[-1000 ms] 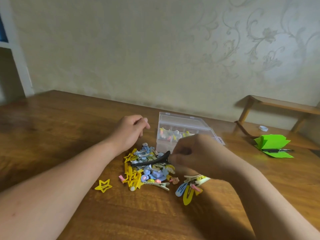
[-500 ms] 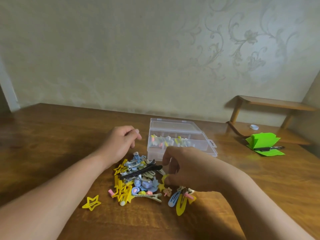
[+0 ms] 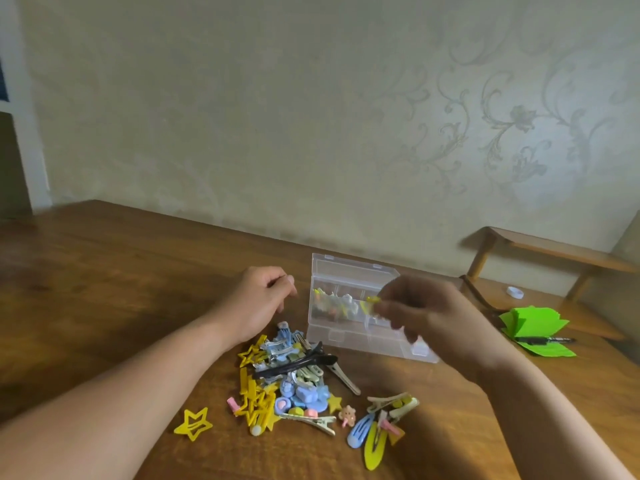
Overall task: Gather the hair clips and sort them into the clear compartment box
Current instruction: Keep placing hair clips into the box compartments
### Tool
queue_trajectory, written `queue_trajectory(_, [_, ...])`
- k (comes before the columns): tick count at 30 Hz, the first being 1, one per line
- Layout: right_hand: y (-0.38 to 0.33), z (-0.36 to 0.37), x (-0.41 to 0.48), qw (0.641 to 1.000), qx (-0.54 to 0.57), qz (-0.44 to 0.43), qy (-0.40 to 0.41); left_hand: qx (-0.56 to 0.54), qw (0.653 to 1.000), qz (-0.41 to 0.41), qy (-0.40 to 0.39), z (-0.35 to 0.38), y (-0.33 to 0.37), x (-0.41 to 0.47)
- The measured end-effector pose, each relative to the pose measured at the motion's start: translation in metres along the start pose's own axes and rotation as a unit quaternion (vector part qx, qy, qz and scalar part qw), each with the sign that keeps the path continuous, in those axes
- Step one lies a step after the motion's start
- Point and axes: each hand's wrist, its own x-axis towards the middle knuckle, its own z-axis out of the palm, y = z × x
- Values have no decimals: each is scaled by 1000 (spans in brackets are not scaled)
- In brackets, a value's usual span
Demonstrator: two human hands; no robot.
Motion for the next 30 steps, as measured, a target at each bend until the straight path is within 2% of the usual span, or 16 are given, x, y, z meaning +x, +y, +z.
queue_trajectory(2, [5,-4,22,995,-20,35,95,0,1000,-1,-1,1,0,1])
queue_trajectory(4, [10,-3,50,987,-72,78,118,-2,1000,-3,-1,1,-2,3])
queue_trajectory(9, [24,17,101,957,-261,120,39,9,1000,-1,0,0,-4,3])
queue_trajectory(12, [30,27,110,939,-317,130,12,13,1000,2,-1,0,-3,2])
queue_trajectory(17, [32,31,105,950,-284,123,42,22,1000,5,-2,0,-2,2])
queue_trajectory(24, [16,28,53,980,-120,36,152,30,1000,-5,0,1,2,1])
queue_trajectory(27, [3,32,30,987,-80,-26,135,27,1000,-8,0,0,2,0])
queue_trajectory(30, [-7,37,19,986,-121,-76,80,38,999,-11,-6,1,3,1])
